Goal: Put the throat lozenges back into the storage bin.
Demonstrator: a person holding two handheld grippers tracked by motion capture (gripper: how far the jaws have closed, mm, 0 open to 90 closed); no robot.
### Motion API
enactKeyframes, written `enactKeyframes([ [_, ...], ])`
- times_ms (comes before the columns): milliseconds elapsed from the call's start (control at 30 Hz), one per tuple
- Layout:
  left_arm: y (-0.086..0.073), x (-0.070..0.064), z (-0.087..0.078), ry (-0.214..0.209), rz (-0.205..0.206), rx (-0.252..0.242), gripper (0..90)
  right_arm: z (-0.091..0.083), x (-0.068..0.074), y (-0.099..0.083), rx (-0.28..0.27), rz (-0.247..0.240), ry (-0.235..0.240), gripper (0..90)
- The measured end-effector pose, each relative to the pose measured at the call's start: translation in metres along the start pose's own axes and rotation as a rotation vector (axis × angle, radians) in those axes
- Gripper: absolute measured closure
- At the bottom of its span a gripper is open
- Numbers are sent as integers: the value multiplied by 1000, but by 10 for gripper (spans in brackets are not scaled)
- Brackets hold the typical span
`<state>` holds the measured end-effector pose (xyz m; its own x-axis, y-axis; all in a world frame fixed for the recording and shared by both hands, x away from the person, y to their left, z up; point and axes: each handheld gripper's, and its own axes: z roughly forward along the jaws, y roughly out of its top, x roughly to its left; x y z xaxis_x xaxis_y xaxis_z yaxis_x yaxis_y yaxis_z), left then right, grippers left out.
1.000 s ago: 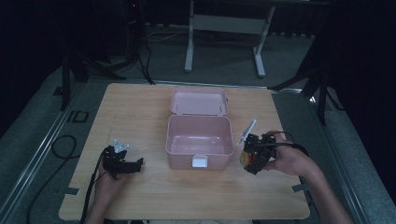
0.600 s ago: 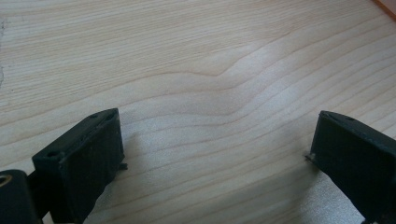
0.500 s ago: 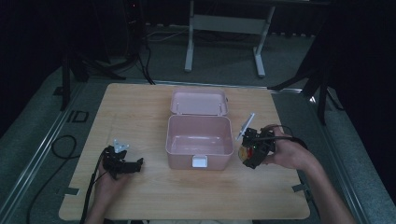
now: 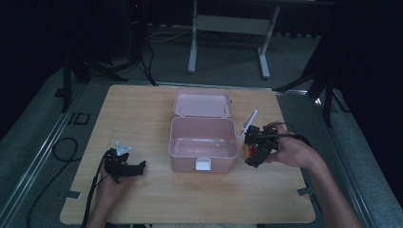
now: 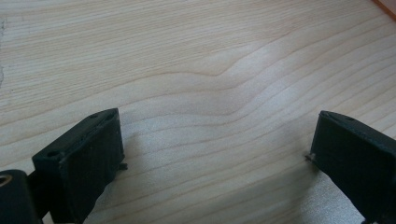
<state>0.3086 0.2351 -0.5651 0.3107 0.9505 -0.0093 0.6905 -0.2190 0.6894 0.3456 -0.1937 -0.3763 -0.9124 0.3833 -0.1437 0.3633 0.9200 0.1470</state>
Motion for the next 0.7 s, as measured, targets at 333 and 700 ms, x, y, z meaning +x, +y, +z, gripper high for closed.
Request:
enactKeyframes([
  [333,0,0,0,0,1,0,30,-5,-1,8,0,-14,-8,200],
  [700,0,0,0,0,0,0,30,-11,-4,16,-10,-22,-10,201],
])
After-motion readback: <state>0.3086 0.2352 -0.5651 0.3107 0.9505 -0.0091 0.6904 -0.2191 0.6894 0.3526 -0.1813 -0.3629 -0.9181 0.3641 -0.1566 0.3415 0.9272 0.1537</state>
